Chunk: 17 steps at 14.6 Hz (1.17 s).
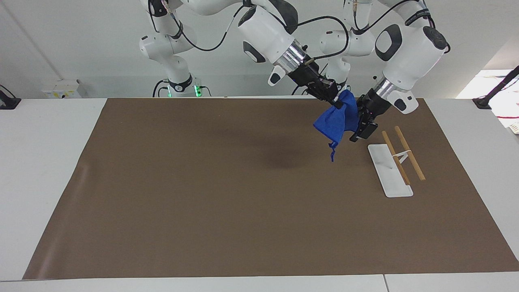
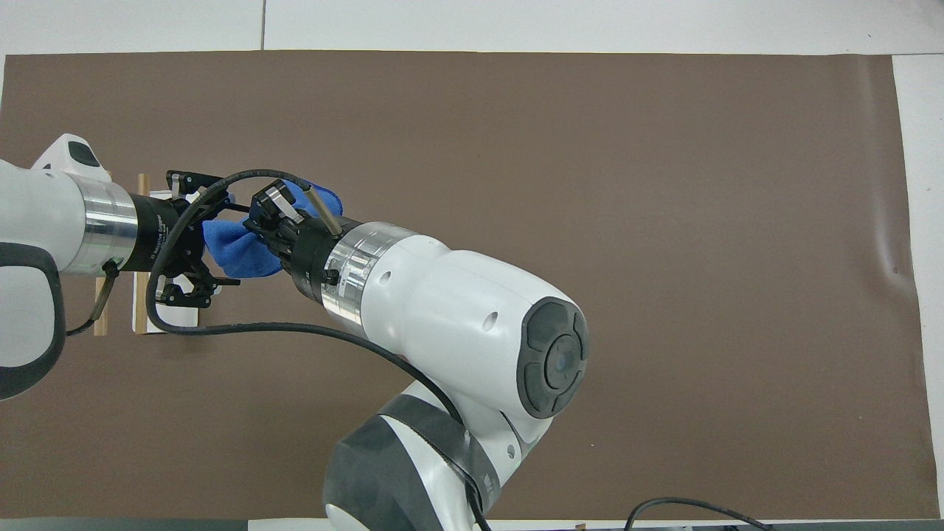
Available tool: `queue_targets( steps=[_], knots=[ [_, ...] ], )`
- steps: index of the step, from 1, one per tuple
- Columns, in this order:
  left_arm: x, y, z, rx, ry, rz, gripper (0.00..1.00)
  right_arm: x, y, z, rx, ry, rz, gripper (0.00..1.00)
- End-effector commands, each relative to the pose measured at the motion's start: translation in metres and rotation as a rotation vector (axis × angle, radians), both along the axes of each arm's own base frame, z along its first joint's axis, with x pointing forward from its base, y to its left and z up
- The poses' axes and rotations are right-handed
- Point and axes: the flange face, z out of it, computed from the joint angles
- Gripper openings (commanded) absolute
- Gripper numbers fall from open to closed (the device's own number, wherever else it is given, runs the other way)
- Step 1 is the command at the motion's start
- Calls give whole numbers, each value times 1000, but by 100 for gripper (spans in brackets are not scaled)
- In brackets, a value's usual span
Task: Right arm passes towel to left arm to hang
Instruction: 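Carry the towel toward the left gripper while the left gripper grasps it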
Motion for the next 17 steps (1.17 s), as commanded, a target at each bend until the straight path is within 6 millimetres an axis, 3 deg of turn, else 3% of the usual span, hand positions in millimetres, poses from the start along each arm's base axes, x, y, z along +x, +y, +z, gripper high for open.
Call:
queue_targets(
  steps=[1, 11, 13, 15, 17],
  knots=[
    [-5, 5, -2, -31, -4, 42, 0, 2, 1, 3, 35, 9, -21, 0],
    [9, 15, 7, -38, -39, 48, 0, 11, -8, -5, 12, -5, -24, 0],
    [9, 17, 7, -33, -48, 29, 0, 17, -14, -7, -8, -36, -11, 45],
    [10, 19, 6, -22, -55, 4, 0, 26, -24, -6, -29, -73, -6, 100],
    [11, 25, 5, -11, -65, -28, 0, 42, -43, -6, -60, -124, 1, 100]
  ],
)
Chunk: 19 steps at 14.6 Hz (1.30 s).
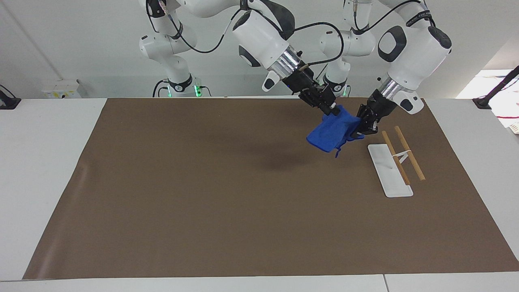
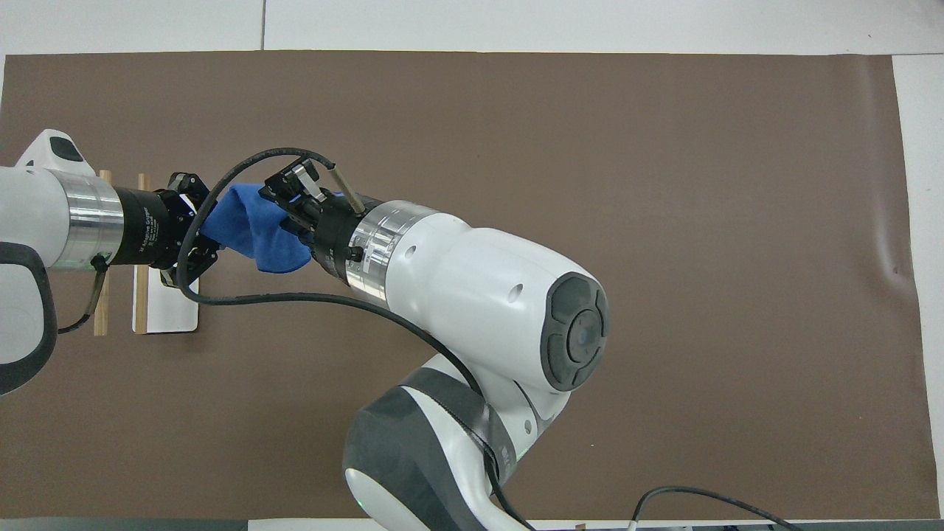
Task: Right arm passes towel to left arm to hang
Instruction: 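Open the right gripper and withdraw it while the left gripper holds the towel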
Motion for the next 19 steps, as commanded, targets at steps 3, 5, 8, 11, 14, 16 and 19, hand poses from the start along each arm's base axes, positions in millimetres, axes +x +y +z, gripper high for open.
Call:
queue_targets(
  steps=[3, 5, 8, 11, 14, 16, 19],
  knots=[
    [9, 21, 9, 72, -59, -99, 0, 38, -54, -22, -174, -175, 62, 100],
    [10, 26, 9, 177, -76, -161, 0, 50, -90, -43, -330, -260, 131, 100],
    [9, 33, 5, 333, -73, -303, 0, 70, -158, -69, -517, -271, 258, 100],
    [12, 39, 9, 460, -96, -361, 0, 97, -244, -81, -736, -222, 385, 100],
    [17, 45, 11, 532, -129, -381, 0, 104, -278, -74, -821, -144, 467, 100],
    [22, 49, 17, 571, -181, -383, 0, 106, -284, -60, -905, -124, 558, 100],
    [37, 68, 20, 588, -275, -391, 0, 102, -309, -50, -972, -24, 618, 100]
  ],
)
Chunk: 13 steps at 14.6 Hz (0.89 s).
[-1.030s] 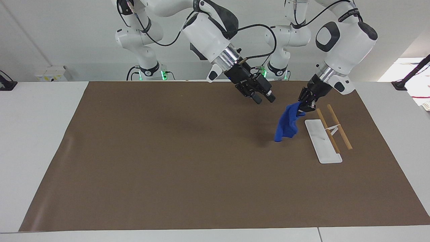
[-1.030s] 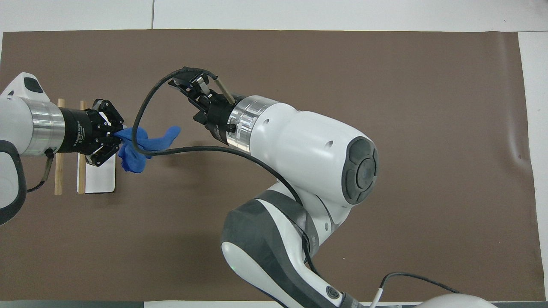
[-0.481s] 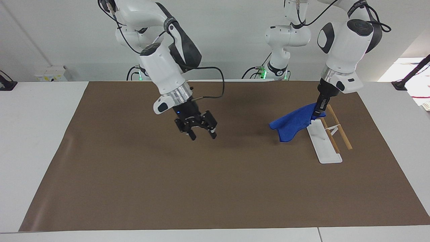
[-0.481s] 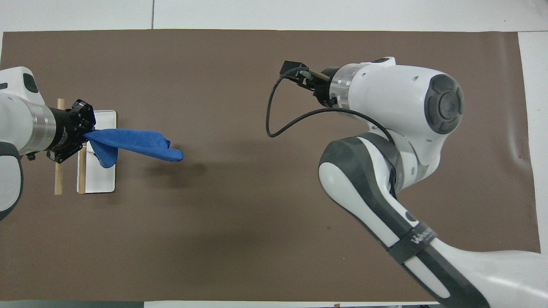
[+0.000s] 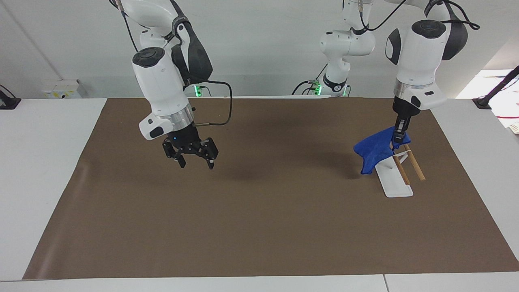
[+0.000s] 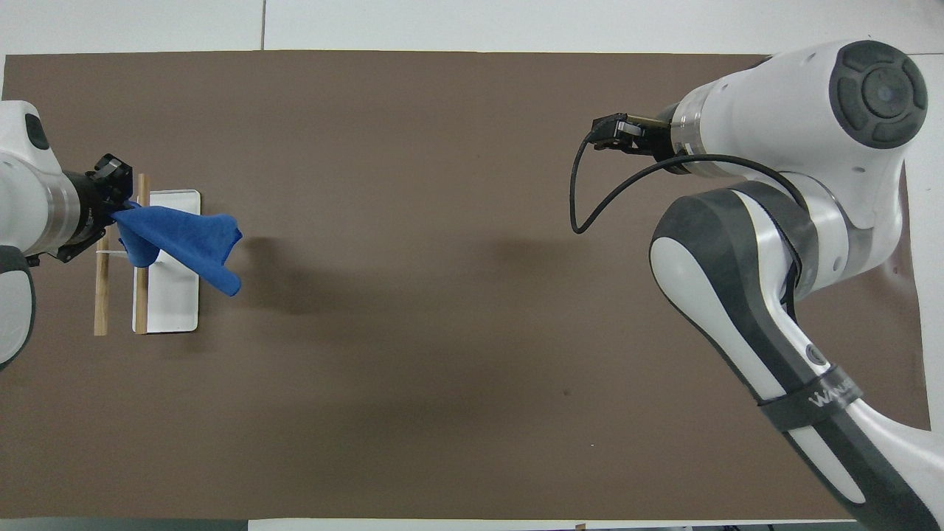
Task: Right arm passes towel to left arm to hang
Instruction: 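Open the right gripper and withdraw it while the left gripper holds the towel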
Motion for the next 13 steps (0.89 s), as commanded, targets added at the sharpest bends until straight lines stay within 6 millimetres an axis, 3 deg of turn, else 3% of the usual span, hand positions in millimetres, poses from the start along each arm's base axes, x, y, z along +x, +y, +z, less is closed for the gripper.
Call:
queue_targets(
  steps=[1, 4, 8, 11, 13],
  knots=[
    [15, 17, 5, 28, -68, -57, 0, -4, -25, 13, -86, 87, 53, 100],
    [19, 49, 5, 63, -77, -110, 0, -16, -64, 33, -146, 132, 89, 100],
    [26, 81, 7, 76, -139, -104, 0, -43, -98, 71, -183, 167, 67, 100],
    [24, 87, 1, 83, -131, -114, 0, -62, -133, 93, -189, 205, 70, 100],
    [22, 95, -4, 99, -116, -145, 0, -76, -145, 107, -191, 215, 80, 100]
  ],
)
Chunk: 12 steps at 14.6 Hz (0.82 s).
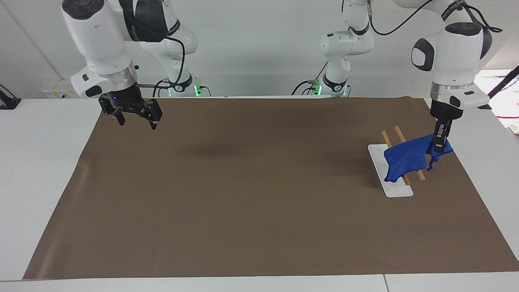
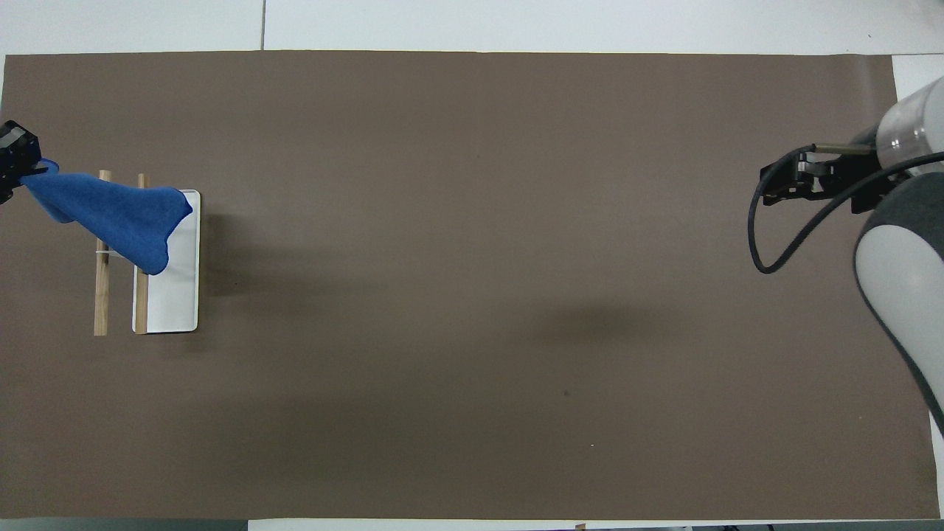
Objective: Right arm passes towel to left arm to hang
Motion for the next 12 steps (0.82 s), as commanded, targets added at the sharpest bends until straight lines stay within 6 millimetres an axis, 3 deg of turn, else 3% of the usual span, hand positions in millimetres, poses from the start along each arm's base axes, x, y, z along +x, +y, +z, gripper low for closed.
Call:
queue_targets(
  steps=[1, 3, 6, 12],
  knots=[
    [-2, 17, -9, 35, 8, -28, 0, -17, -16, 13, -2, 17, 16, 100],
    [-4, 22, -20, 33, 16, -23, 0, -26, -34, 16, 3, 49, 31, 100],
    [-10, 33, -42, 26, 25, -7, 0, -40, -73, 1, 18, 81, -18, 100],
    [-13, 59, -65, 18, 53, 37, 0, -37, -80, 7, 16, 69, -13, 100]
  ],
)
